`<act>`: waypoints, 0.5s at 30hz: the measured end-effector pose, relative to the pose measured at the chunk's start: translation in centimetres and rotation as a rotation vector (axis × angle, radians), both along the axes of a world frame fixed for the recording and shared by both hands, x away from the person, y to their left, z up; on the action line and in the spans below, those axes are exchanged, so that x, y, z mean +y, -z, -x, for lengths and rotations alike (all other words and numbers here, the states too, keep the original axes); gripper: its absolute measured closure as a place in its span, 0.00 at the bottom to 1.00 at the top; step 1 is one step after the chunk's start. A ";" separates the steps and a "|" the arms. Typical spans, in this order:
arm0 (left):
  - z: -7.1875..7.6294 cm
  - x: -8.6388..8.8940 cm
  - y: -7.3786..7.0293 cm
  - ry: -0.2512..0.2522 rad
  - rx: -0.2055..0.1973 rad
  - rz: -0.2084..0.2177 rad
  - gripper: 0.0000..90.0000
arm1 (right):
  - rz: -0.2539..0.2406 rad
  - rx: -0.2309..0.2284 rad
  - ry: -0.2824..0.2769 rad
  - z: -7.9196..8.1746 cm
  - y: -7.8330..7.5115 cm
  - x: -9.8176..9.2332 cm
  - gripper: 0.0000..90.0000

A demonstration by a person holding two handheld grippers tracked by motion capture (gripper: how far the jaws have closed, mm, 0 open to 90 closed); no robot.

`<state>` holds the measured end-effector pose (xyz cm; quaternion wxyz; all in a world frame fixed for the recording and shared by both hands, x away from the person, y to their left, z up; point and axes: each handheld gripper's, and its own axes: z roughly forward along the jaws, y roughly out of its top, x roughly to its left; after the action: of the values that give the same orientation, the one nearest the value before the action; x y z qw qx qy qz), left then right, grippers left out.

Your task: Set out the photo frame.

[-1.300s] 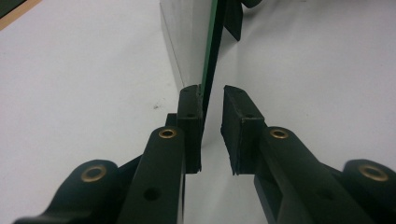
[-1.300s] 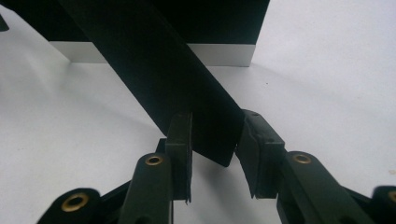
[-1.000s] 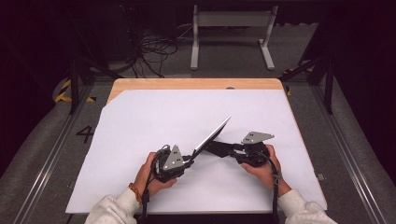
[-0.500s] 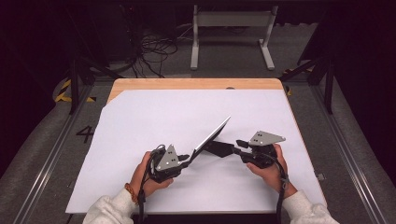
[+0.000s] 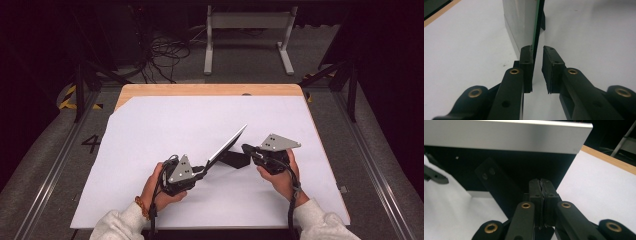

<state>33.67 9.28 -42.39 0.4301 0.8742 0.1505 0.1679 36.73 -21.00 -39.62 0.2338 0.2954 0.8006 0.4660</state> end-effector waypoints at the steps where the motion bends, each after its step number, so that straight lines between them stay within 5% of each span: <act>1: 0.0 0.0 0.0 0.002 0.000 0.001 0.87 | 0.000 0.003 0.001 -0.2 0.0 0.2 0.99; 15: -0.8 0.9 0.3 -0.013 0.017 0.009 0.86 | 0.006 -0.003 -0.004 -0.6 0.1 1.2 0.99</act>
<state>34.52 10.21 -42.67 0.4316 0.8726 0.1605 0.1627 37.28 -19.80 -39.74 0.2346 0.2924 0.8023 0.4646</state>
